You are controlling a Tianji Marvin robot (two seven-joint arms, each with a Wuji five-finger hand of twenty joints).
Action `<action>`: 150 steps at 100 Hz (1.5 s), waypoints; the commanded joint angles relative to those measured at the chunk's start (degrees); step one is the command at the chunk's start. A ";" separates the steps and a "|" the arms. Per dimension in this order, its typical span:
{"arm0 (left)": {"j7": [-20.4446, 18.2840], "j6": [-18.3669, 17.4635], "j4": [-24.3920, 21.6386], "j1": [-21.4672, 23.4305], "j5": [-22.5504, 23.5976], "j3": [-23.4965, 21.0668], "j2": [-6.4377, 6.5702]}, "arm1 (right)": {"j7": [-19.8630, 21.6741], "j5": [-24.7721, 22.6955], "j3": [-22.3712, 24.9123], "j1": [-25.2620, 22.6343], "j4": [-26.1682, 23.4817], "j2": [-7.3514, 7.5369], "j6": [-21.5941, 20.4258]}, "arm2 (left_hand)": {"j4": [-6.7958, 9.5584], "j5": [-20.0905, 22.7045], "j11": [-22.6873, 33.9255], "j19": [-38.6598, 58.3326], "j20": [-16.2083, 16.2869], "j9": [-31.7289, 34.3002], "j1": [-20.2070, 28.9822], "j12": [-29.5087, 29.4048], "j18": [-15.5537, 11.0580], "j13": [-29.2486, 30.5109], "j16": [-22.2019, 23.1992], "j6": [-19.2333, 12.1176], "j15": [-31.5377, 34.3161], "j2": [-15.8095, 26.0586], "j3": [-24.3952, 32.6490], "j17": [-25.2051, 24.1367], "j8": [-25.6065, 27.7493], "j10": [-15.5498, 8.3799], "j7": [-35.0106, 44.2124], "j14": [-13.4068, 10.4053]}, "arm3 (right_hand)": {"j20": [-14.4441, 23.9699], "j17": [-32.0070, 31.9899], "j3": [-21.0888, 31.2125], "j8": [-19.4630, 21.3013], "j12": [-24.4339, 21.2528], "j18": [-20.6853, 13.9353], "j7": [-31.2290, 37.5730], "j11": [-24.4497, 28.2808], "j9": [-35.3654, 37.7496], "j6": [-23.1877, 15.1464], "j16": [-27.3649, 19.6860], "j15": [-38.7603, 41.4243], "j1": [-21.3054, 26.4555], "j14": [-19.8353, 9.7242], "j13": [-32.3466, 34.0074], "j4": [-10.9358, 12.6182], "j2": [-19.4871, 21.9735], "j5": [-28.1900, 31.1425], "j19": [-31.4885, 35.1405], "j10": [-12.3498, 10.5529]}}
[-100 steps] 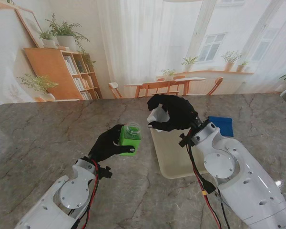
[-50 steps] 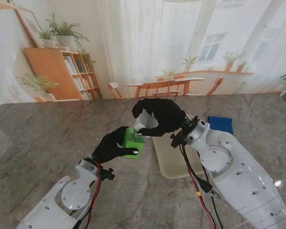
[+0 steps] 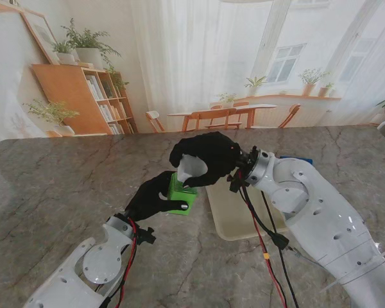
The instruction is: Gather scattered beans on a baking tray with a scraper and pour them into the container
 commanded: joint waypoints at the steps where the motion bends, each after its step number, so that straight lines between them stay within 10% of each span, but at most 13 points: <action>1: -0.06 -0.44 -0.20 0.23 -0.27 0.33 -0.23 | 0.15 -1.80 -0.01 1.45 0.59 0.16 -1.51 | 4.95 8.09 8.69 -0.62 1.58 8.62 15.46 2.72 -0.03 2.06 0.22 -12.75 0.73 5.71 10.50 0.24 1.90 -10.46 9.51 -1.53 | 1.37 1.10 10.32 -1.41 1.37 -18.43 1.31 7.29 4.27 -1.50 2.95 1.20 15.47 -15.96 3.19 0.94 3.17 -1.73 -0.01 -5.62; 150: 1.12 0.67 -1.45 1.00 -0.09 -0.07 -0.48 | -0.15 -0.89 -3.86 4.75 7.33 -0.49 -9.80 | 4.98 7.85 8.52 -1.25 1.48 8.51 15.36 2.43 -0.36 2.09 0.19 -13.03 0.52 6.01 10.59 0.66 1.51 -10.64 9.87 -1.79 | 2.51 1.36 13.39 -3.12 2.01 -18.74 3.54 6.21 5.99 -5.86 4.52 0.14 13.44 -16.88 4.18 -0.57 1.27 -0.95 -0.18 -8.32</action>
